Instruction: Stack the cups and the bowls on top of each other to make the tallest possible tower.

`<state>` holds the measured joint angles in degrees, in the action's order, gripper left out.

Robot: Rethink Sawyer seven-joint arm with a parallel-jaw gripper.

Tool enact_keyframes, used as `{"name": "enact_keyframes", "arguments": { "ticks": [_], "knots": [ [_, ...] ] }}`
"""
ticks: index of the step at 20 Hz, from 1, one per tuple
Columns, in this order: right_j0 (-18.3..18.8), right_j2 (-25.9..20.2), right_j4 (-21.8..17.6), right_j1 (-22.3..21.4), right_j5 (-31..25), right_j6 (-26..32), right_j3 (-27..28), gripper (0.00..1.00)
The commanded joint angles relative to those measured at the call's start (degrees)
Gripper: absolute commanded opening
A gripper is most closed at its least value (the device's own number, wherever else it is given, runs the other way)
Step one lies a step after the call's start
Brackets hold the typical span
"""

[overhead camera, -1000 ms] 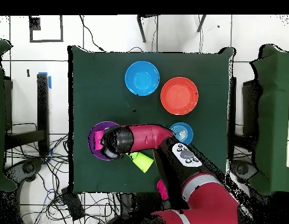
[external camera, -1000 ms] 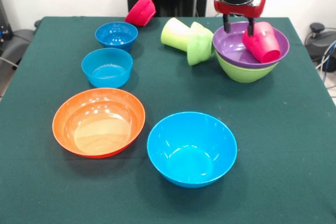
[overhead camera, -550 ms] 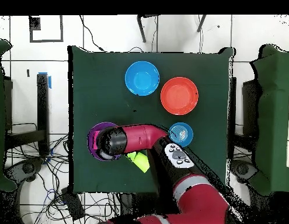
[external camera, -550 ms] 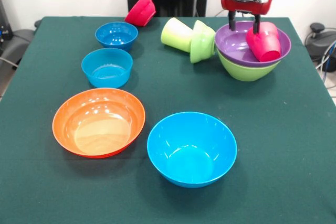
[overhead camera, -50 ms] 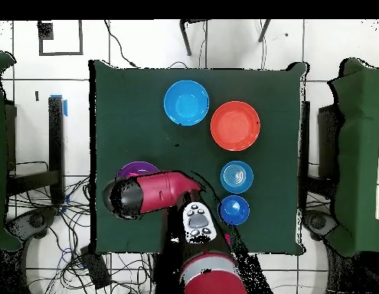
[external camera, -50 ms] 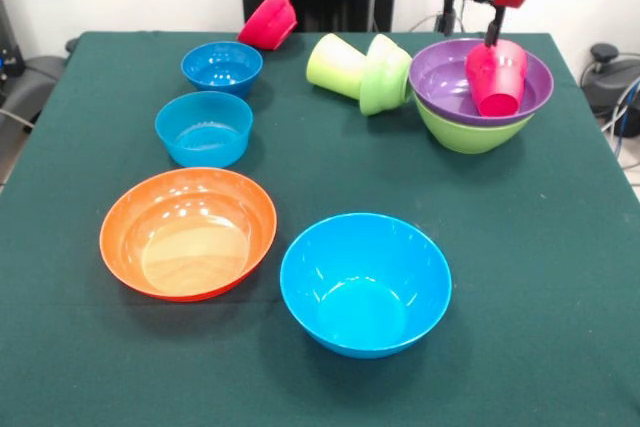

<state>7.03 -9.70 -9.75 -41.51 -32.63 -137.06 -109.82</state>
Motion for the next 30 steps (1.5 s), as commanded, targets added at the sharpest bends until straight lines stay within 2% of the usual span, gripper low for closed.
{"name": "enact_keyframes", "arguments": {
  "ticks": [1, 8, 13, 15, 22, 30],
  "knots": [
    [-1.4, 7.3, 3.9, -0.8, 5.0, -15.3, -0.8, 1.00],
    [-0.3, 4.7, 6.2, -0.5, 4.7, -11.1, -1.9, 1.00],
    [0.8, 2.4, 5.4, 0.4, -0.9, -4.8, -1.3, 1.00],
    [1.9, 0.8, 5.4, 0.3, -1.3, -2.8, -2.3, 1.00],
    [4.0, -3.3, 5.8, 0.0, -1.3, -0.3, -5.2, 1.00],
    [3.5, -3.7, 4.0, 1.1, -1.5, -0.3, -4.1, 1.00]
  ]
}}
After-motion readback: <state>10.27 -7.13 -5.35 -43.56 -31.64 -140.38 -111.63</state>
